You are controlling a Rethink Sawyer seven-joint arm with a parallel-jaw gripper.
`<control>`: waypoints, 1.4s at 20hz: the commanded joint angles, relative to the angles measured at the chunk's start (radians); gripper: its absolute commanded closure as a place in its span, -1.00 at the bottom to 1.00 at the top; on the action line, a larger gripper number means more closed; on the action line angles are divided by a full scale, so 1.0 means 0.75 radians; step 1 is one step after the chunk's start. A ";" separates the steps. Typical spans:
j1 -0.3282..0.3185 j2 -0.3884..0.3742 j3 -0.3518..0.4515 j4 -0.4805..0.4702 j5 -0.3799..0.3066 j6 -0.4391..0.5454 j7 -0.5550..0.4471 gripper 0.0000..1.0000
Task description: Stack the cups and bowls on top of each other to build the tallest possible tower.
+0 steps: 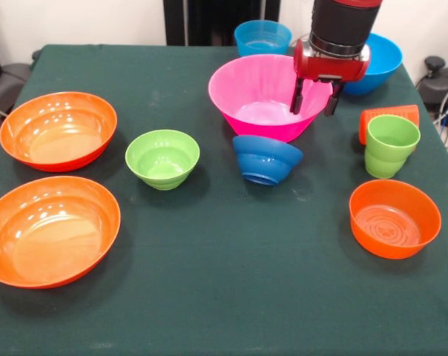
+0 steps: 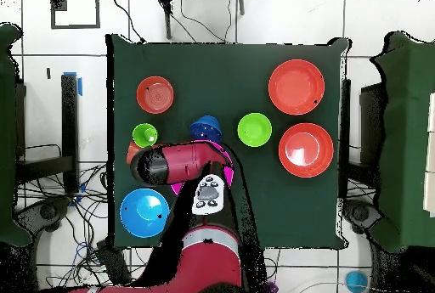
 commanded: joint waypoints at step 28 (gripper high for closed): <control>0.008 -0.012 0.068 -0.037 -0.066 0.124 0.020 1.00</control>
